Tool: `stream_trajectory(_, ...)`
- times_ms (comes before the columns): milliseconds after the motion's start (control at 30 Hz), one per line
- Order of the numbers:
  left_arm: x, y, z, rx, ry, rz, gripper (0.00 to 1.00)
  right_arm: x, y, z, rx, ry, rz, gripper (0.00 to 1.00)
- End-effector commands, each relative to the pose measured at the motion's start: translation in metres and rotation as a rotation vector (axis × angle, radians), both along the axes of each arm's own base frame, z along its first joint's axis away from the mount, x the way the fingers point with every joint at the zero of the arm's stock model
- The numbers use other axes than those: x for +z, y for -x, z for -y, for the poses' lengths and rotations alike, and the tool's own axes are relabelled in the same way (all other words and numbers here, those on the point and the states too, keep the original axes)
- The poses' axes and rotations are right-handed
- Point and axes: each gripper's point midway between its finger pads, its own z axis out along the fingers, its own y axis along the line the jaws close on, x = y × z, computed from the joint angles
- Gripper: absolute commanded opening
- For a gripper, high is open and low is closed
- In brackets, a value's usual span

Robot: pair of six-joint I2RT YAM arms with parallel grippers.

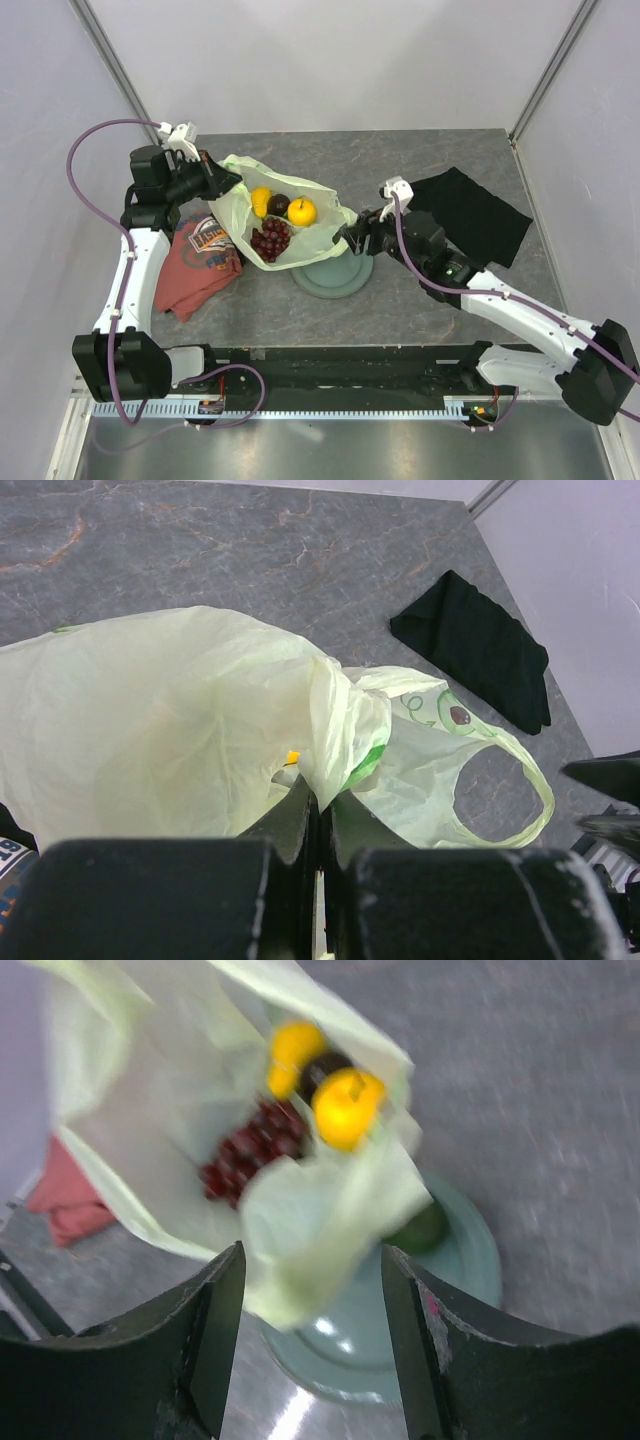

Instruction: Place the fruits into the plastic bag

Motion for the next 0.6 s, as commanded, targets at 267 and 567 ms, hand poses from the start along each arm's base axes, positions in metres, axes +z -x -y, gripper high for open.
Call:
stream_trajectory(267, 0.009, 0.001, -0.003, -0.004, -0.027, 0.047, 0.02, -0.091, -0.005, 0.052, -0.164, 0.061, -0.196, 0.64)
stream_trajectory(567, 0.007, 0.0, -0.004, -0.001, -0.031, 0.041, 0.02, -0.133, -0.003, 0.015, -0.099, 0.188, -0.258, 0.59)
